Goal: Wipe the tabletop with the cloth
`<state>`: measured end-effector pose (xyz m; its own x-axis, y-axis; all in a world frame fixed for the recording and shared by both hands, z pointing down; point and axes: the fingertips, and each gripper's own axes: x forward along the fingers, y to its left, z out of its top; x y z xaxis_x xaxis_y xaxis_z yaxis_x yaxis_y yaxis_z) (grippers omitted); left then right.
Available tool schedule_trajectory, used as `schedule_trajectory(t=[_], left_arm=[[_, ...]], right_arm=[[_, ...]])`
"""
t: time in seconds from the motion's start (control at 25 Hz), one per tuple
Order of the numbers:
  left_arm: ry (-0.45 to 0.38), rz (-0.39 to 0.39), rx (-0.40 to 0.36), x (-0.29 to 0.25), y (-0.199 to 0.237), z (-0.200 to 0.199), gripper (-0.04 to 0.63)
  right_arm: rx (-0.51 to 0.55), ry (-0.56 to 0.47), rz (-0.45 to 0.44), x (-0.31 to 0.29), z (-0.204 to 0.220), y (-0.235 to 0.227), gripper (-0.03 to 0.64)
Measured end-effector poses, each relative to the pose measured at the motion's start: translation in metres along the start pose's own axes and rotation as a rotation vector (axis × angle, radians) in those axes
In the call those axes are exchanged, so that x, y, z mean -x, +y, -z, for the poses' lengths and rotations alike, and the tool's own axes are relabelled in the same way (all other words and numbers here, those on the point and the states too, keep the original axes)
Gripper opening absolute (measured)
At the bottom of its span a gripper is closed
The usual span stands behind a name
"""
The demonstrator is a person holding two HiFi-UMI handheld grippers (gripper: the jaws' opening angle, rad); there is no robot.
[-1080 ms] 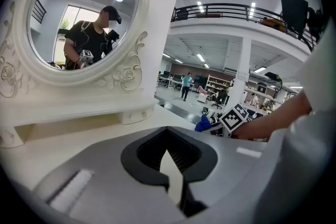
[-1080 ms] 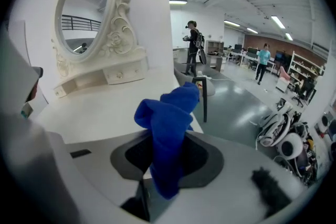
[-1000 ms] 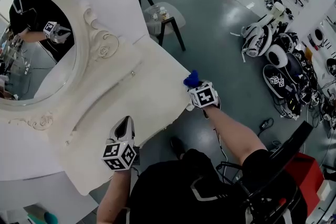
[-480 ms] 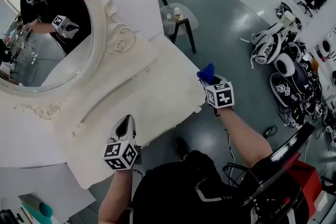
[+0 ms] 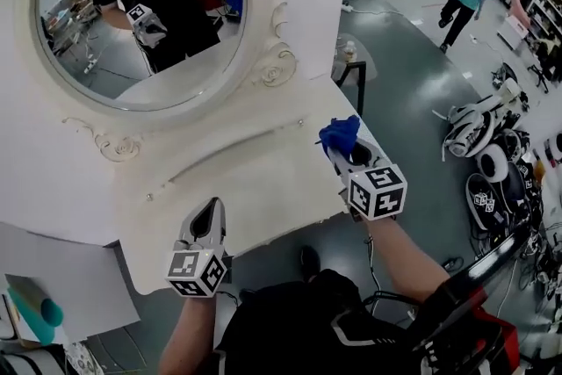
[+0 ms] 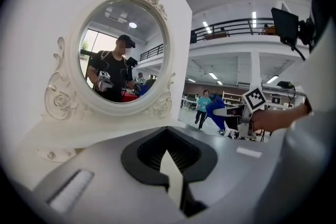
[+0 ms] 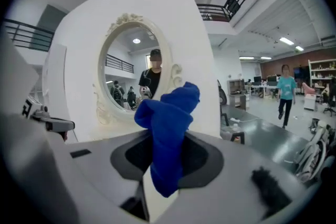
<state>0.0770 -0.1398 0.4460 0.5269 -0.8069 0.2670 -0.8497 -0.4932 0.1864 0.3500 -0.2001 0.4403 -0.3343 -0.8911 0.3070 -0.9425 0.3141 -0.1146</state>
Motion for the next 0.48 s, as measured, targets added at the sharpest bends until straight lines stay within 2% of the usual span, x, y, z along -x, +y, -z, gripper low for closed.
schedule_trajectory(t=[0.12, 0.24, 0.48], left_arm=[[-0.052, -0.041, 0.02, 0.031, 0.022, -0.018, 0.008], [-0.103, -0.078, -0.02, 0.062, 0.04, -0.036, 0.008], [-0.161, -0.128, -0.019, 0.112, 0.071, -0.058, 0.008]], right_arm=[[0.014, -0.05, -0.097, -0.007, -0.025, 0.05, 0.124], [0.035, -0.071, -0.185, -0.009, -0.038, 0.098, 0.124], [0.077, -0.109, -0.288, -0.012, -0.057, 0.176, 0.123]])
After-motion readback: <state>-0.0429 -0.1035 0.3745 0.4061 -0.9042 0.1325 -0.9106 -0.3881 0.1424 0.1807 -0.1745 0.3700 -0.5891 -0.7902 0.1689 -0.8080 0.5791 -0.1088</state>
